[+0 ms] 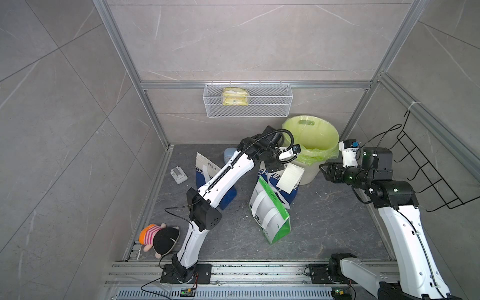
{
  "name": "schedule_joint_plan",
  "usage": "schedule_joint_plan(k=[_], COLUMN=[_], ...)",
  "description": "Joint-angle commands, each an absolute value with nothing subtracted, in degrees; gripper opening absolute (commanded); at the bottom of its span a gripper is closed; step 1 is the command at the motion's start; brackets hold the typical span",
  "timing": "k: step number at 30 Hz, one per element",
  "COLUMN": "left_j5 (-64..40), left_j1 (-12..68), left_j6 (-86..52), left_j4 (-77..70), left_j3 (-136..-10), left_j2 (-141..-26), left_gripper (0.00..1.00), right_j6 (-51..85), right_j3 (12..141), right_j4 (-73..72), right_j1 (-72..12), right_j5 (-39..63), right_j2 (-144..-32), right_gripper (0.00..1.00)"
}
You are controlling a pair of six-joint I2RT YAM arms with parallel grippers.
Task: Shred takeout receipts and throw away
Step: Pick up the takeout bag at the center of the board.
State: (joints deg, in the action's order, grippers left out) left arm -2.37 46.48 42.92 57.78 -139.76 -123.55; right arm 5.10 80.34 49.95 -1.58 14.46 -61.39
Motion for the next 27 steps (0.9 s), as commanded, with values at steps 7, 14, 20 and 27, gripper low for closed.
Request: schedule_joint_plan(k=[7, 14, 20, 27], left_j5=[-4.93, -3.89, -0.46, 2.81], left_j1=[44.56, 44.19, 44.07, 41.24], left_j6=[45.28, 45.36, 47.15, 47.24], left_j4=[58.07, 55.98, 56.15, 53.80], left_j3=[-141.53, -140.86, -138.80, -132.41], left_j2=[-126.21, -125.51, -123.22, -115.78], left_gripper=[0.60, 0.16, 0.00, 0.00], right_j6=[4.22, 5.14, 7.22, 13.33], right_j3=[80.60, 80.25, 79.81, 77.32], right_j4=[51.62, 51.35, 50.55, 47.35], right_j1=[-1.68, -1.70, -1.69, -1.68], right_j5=[15.56, 15.98, 17.22, 20.83], right_j2=[-61.16, -61.35, -61.34, -61.00], right_gripper=[0.67, 0.66, 0.66, 0.66])
